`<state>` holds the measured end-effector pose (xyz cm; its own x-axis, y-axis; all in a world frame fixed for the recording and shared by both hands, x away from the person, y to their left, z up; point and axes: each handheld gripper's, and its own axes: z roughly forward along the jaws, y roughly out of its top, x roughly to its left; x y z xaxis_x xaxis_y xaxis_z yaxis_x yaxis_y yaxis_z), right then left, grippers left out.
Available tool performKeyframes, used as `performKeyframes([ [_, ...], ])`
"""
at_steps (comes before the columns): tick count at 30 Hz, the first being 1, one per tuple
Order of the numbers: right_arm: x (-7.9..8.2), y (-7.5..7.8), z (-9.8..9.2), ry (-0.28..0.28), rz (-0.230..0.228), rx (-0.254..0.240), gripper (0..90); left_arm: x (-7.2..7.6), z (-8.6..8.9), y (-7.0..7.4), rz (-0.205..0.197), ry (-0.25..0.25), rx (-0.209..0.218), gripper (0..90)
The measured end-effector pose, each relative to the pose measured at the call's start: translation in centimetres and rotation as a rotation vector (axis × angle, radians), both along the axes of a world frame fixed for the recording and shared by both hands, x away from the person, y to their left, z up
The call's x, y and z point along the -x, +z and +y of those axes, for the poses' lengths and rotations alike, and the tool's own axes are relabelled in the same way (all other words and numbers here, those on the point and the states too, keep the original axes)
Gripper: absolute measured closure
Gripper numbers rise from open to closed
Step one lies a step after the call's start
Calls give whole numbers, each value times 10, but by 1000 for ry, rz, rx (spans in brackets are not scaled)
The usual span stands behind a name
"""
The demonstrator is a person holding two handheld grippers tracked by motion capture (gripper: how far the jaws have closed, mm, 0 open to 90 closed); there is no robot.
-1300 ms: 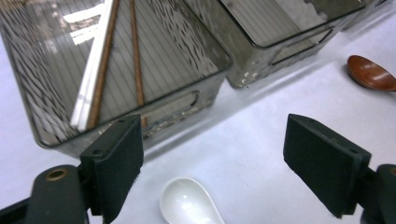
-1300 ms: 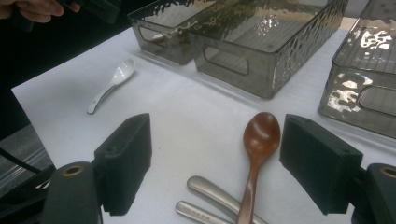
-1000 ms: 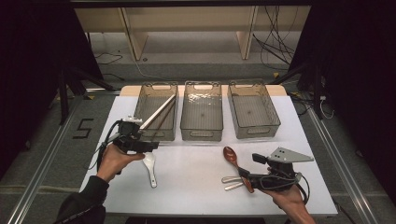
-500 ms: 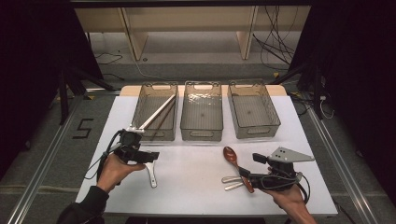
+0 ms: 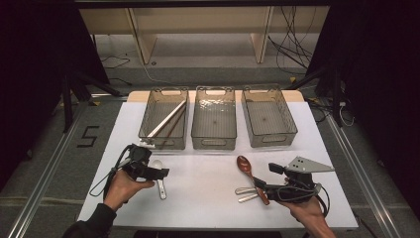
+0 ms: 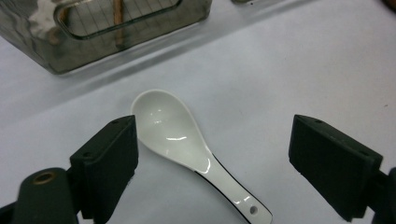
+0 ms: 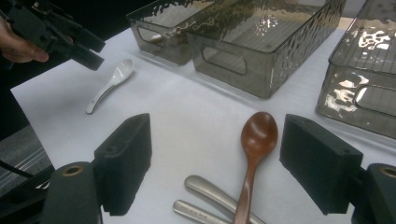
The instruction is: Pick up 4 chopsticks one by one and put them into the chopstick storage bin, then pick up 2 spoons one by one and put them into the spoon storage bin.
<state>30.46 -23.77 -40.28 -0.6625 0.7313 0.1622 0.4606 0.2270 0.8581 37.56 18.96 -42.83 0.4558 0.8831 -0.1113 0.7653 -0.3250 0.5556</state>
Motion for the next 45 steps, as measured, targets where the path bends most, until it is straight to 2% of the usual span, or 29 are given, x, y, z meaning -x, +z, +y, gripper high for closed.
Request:
performKeyframes([
  [11,0,0,2,4,0,3,259,3,-4,-12,61,-17,-46,136],
  [20,0,0,1,-2,3,8,259,-1,-7,-20,82,-18,-77,133],
  [23,1,0,2,2,-1,11,259,0,-7,-22,86,-7,-75,140],
  [29,4,1,4,4,-8,16,259,-1,-10,-32,112,-18,-119,158],
  [34,3,1,3,0,-7,17,259,-3,-7,-38,141,-27,-154,191],
  [38,3,1,4,10,-12,19,259,-3,-9,-41,160,-56,-158,220],
  [40,4,1,4,8,-8,19,259,-3,-10,-42,172,-71,-159,254],
  [45,4,1,5,10,-11,22,259,-2,-8,-41,163,-83,-182,371],
])
